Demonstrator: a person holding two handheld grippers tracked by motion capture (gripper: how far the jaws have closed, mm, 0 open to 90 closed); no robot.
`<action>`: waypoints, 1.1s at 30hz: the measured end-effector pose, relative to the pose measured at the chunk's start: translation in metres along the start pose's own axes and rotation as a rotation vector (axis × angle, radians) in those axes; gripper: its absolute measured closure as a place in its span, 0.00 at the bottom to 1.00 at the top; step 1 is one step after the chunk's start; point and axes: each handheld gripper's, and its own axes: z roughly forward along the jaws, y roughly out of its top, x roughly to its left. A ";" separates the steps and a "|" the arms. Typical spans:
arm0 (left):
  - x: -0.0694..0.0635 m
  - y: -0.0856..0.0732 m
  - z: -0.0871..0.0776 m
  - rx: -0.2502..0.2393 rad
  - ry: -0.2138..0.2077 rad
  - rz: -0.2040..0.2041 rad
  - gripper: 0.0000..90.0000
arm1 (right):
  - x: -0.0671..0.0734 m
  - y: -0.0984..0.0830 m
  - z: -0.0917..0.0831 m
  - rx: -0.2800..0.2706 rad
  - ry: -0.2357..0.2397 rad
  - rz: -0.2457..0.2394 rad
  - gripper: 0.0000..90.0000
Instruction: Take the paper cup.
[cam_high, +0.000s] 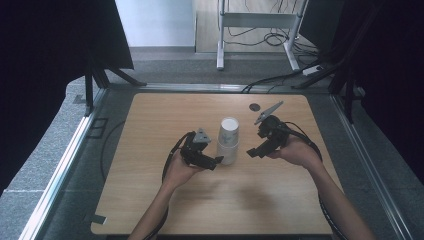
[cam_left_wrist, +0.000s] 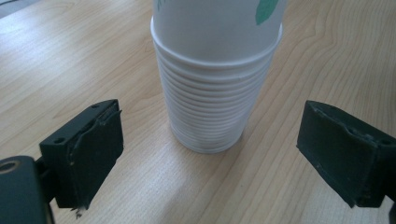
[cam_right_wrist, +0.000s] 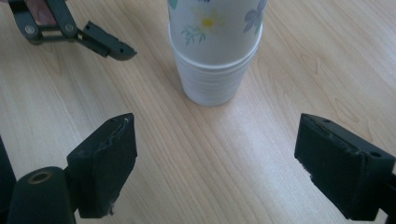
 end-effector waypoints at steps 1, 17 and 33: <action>0.000 0.001 0.001 -0.004 0.001 -0.003 0.08 | -0.001 0.002 0.000 0.001 0.001 -0.004 0.15; 0.004 0.006 0.011 -0.016 -0.019 -0.005 0.08 | -0.002 0.036 0.002 0.025 -0.004 -0.018 0.16; 0.005 0.012 0.019 -0.028 -0.028 -0.016 0.11 | -0.004 0.067 0.005 0.082 -0.023 -0.047 0.19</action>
